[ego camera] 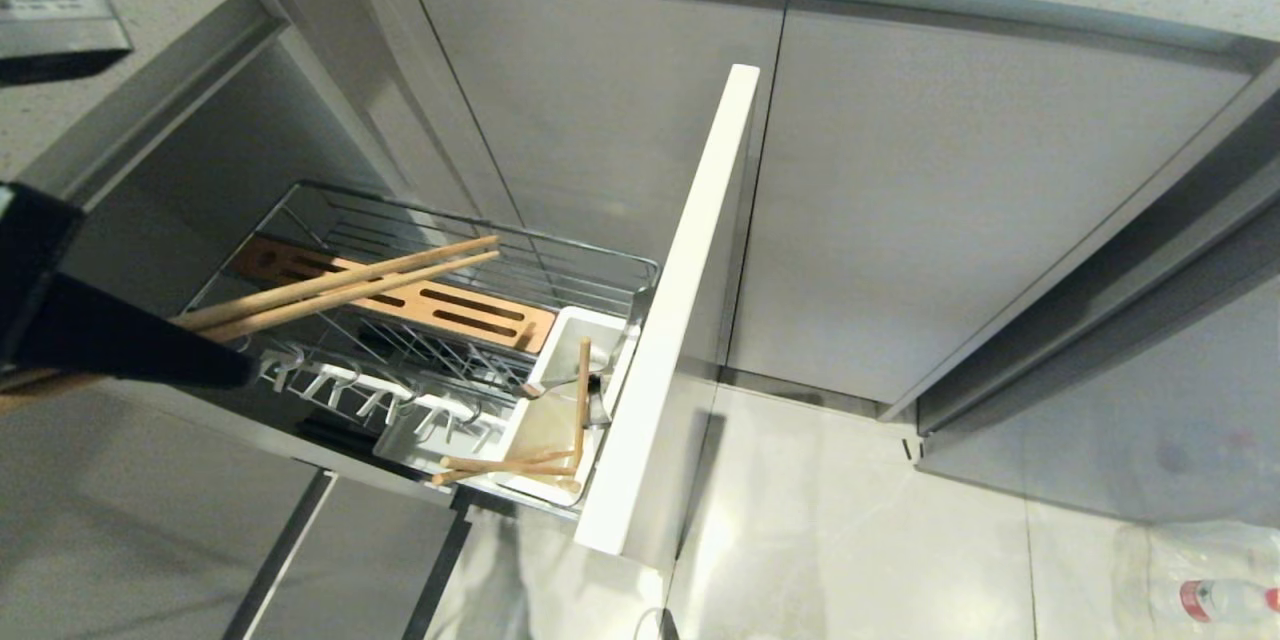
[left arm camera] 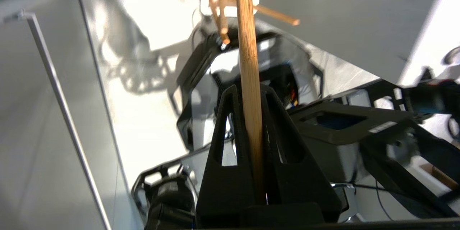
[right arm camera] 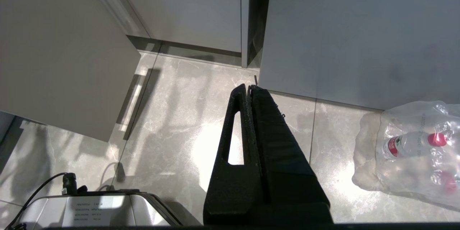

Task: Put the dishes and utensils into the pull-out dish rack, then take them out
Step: Take the chopsticks out of the cupboard

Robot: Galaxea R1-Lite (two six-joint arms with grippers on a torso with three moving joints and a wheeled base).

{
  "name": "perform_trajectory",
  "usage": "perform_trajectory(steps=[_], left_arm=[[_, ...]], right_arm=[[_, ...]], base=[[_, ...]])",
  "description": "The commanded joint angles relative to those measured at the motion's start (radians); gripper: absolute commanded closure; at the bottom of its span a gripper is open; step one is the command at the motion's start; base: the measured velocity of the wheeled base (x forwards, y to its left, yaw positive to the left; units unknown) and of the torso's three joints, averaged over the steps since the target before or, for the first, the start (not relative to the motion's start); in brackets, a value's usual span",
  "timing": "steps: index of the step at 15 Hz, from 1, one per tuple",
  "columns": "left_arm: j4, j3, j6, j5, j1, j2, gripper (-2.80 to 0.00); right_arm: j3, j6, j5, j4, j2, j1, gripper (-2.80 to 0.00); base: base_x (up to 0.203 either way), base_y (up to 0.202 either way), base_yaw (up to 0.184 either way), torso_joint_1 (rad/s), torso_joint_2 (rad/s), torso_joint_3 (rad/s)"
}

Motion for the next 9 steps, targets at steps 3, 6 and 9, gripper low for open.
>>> perform_trajectory(steps=[3, 6, 9], left_arm=[[-0.05, 0.002, 0.023, 0.002, -0.016, -0.107, 0.0], [-0.115, 0.003, 0.07, -0.002, -0.02, -0.19, 0.0], [-0.217, 0.005, 0.098, -0.007, -0.015, -0.284, 0.0]], right_arm=[[0.002, 0.0, 0.0, 0.0, 0.0, 0.0, 0.0], [0.002, 0.0, 0.0, 0.001, 0.0, 0.0, 0.0], [0.002, 0.0, 0.0, 0.0, 0.0, 0.0, 0.0]], base=[[0.0, 0.0, 0.0, 0.0, 0.0, 0.0], [0.0, 0.0, 0.0, 0.0, 0.0, 0.0], [0.0, 0.0, 0.0, 0.0, 0.0, 0.0]])
